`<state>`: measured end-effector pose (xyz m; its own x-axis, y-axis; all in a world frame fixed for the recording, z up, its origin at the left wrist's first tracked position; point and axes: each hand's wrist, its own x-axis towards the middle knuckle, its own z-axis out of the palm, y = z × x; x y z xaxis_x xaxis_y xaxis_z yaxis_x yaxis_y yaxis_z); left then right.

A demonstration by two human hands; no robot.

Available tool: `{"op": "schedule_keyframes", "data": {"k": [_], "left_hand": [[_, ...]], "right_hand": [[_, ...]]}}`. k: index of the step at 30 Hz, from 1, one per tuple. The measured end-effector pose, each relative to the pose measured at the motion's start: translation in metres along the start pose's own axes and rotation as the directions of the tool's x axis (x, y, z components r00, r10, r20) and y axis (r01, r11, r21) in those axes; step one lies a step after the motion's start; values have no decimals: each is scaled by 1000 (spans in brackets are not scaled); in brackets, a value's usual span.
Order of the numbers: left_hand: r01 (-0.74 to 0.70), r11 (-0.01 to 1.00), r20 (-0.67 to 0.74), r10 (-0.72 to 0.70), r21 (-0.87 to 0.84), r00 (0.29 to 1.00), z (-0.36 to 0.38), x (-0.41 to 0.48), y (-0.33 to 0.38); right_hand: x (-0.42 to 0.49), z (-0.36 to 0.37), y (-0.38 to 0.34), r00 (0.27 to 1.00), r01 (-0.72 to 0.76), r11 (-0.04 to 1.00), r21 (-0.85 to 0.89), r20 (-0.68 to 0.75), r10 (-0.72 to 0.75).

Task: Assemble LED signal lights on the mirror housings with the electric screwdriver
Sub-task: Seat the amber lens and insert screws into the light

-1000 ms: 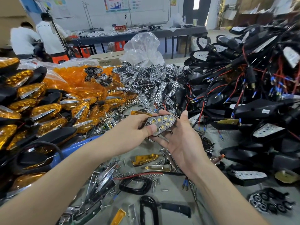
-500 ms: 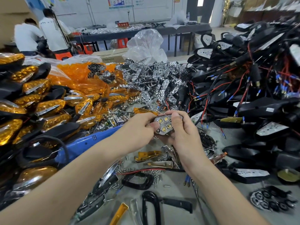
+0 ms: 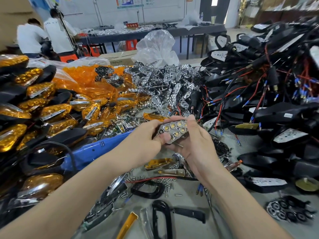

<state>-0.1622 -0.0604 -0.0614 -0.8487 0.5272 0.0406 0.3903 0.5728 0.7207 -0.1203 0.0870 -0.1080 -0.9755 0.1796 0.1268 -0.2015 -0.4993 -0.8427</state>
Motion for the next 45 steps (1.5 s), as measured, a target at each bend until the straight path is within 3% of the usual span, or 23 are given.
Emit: {"op": "schedule_keyframes", "data": {"k": [10, 15, 20, 22, 23, 25, 28, 29, 31, 36, 39, 42, 45], "left_hand": [[-105, 989, -22, 104, -99, 994, 1, -2, 9], [-129, 976, 0, 132, 176, 991, -3, -8, 14], [-157, 931, -142, 213, 331, 967, 3, -44, 5], [-134, 926, -205, 216, 353, 955, 4, -62, 1], [-144, 918, -192, 227, 370, 955, 8, -73, 0], [-224, 882, -35, 261, 415, 965, 23, -96, 1], [-395, 671, 239, 317, 628, 918, 58, -112, -1], [-420, 603, 275, 321, 678, 906, 65, -110, -2], [-417, 562, 266, 333, 714, 904, 69, -99, -1], [-401, 575, 249, 328, 713, 912, 55, -70, -6], [-447, 593, 240, 397, 670, 886, 48, -66, -13], [-427, 759, 105, 435, 492, 894, 30, -61, -14], [-306, 885, -132, 371, 351, 919, 8, -38, -12]], "right_hand": [[-1, 7, 4, 995, 100, 986, -131, 10, -99], [0, 7, 10, 986, 119, 973, -199, -96, -140], [-5, 12, 13, 982, 153, 930, -335, -55, -181], [-3, 11, 12, 981, 125, 953, -276, -107, -160], [-1, 9, 9, 979, 108, 969, -222, -145, -143], [3, 5, 2, 968, 84, 986, -142, -224, -115], [4, 3, -4, 956, 77, 994, -81, -278, -97], [3, 3, -4, 955, 71, 995, -75, -282, -90], [2, 2, -5, 953, 69, 996, -64, -290, -85], [0, -2, -11, 935, 103, 994, -27, -340, -106], [2, -6, -13, 925, 77, 997, -27, -372, -81], [6, -9, -12, 922, 68, 998, -14, -381, -69], [10, -12, -12, 930, 43, 999, 15, -367, -34]]}}
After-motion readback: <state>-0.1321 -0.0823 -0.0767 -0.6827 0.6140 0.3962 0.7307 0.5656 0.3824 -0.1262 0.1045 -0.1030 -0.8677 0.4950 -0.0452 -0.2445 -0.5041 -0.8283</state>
